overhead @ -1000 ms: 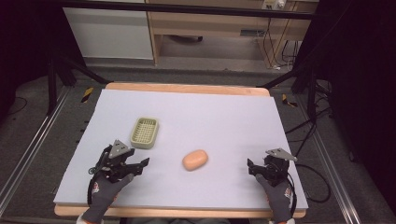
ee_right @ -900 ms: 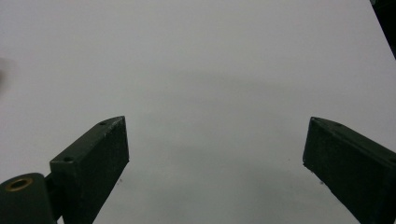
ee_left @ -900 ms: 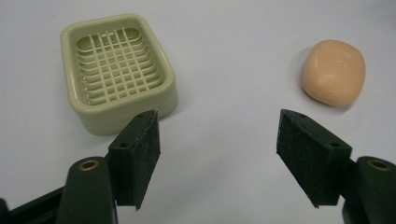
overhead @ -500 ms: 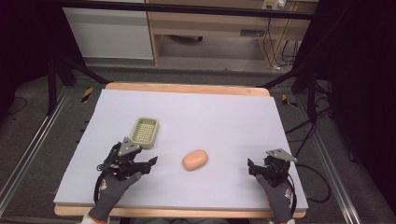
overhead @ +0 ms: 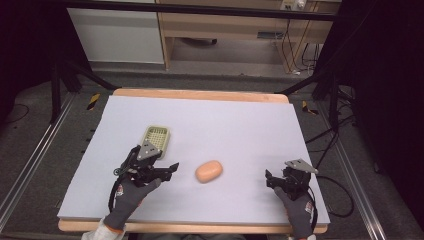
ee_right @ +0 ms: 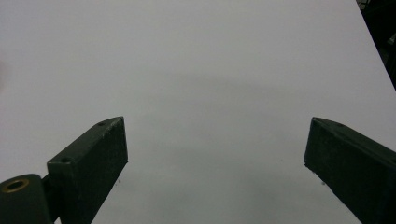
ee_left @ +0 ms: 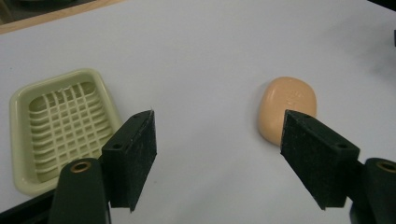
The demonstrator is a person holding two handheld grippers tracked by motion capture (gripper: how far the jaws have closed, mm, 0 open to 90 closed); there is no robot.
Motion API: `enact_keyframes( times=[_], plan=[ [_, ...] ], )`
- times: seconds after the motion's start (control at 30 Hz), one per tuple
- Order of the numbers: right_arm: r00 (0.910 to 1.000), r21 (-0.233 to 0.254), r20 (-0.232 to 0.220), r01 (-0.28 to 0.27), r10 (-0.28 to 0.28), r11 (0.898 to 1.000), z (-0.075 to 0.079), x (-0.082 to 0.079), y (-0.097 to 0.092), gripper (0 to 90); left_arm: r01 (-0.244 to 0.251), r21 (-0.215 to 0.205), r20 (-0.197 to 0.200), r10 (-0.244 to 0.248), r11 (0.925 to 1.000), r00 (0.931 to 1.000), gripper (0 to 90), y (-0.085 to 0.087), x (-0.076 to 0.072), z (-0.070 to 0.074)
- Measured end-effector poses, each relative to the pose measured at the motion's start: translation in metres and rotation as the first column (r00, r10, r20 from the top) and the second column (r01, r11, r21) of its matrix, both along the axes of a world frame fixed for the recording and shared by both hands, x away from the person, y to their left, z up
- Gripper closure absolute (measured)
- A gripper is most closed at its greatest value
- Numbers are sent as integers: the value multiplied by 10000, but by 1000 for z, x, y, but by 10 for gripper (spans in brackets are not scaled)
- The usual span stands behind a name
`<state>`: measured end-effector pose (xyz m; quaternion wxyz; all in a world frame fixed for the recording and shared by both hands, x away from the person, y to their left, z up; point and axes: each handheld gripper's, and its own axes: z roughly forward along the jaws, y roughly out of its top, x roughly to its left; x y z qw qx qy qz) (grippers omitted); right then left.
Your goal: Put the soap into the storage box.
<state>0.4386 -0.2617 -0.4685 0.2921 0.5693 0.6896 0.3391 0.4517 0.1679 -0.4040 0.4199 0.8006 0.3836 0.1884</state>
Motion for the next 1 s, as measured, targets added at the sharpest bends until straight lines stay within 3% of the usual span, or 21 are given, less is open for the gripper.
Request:
enact_keyframes(
  times=[1.0],
  plan=[
    [9997, -29, -232, 13, -14, 10000, -2, 2, 1, 63, 1077, 502, -432, -1056, 9929, 9935, 244, -51, 14, -4]
  ],
)
